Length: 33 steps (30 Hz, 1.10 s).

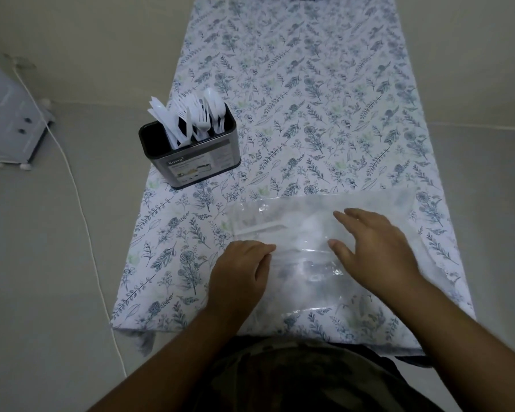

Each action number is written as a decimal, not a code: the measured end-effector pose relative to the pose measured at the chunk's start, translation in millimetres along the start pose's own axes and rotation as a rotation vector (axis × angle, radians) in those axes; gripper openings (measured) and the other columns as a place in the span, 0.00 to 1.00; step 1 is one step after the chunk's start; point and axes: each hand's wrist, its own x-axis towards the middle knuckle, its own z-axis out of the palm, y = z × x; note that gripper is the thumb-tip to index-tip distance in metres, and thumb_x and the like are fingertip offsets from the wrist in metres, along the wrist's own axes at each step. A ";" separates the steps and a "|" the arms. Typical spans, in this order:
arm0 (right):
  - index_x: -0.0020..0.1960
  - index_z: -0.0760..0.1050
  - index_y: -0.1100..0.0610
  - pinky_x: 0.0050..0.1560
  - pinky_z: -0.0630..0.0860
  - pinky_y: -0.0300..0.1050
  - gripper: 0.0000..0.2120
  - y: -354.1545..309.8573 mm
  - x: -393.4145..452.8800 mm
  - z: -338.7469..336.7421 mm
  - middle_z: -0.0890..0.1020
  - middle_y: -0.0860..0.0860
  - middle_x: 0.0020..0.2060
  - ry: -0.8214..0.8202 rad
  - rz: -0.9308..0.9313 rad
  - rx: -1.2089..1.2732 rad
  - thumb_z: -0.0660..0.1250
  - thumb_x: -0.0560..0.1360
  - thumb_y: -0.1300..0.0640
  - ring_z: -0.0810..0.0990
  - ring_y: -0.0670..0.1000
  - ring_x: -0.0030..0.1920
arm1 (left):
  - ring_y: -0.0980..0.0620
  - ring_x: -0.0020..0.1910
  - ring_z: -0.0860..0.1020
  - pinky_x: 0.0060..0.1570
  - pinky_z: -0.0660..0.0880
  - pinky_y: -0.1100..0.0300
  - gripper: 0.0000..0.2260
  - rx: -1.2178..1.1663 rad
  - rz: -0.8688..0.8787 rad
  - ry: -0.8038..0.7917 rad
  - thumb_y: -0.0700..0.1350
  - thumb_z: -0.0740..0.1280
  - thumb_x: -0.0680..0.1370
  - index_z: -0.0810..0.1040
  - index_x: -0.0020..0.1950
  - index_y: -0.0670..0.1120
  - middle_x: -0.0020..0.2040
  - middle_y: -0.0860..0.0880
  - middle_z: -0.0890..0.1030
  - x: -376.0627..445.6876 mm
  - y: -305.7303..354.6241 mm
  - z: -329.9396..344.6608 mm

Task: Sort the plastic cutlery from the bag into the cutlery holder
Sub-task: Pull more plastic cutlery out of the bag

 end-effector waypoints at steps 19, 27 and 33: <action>0.49 0.86 0.44 0.39 0.78 0.52 0.05 -36.2 -4.6 -20.6 0.86 0.44 0.37 0.310 -0.206 0.045 0.76 0.74 0.49 0.82 0.54 0.42 | 0.50 0.61 0.76 0.63 0.72 0.53 0.12 -0.122 -0.144 0.027 0.40 0.68 0.77 0.83 0.59 0.43 0.59 0.46 0.82 -8.6 -9.9 -0.1; 0.52 0.86 0.44 0.48 0.66 0.50 0.09 -15.7 -6.6 -10.9 0.85 0.46 0.50 0.379 -0.156 -0.027 0.76 0.73 0.52 0.78 0.58 0.53 | 0.52 0.44 0.80 0.41 0.78 0.56 0.19 -0.714 -1.001 0.033 0.43 0.69 0.78 0.73 0.68 0.50 0.46 0.46 0.83 2.5 8.8 -24.2; 0.42 0.80 0.44 0.48 0.62 0.48 0.21 -56.7 -19.1 -1.5 0.79 0.42 0.41 0.065 -0.129 0.037 0.61 0.71 0.29 0.73 0.49 0.50 | 0.45 0.44 0.85 0.46 0.83 0.52 0.11 -0.972 -1.007 0.009 0.38 0.60 0.82 0.82 0.56 0.42 0.43 0.43 0.86 16.1 23.5 -37.4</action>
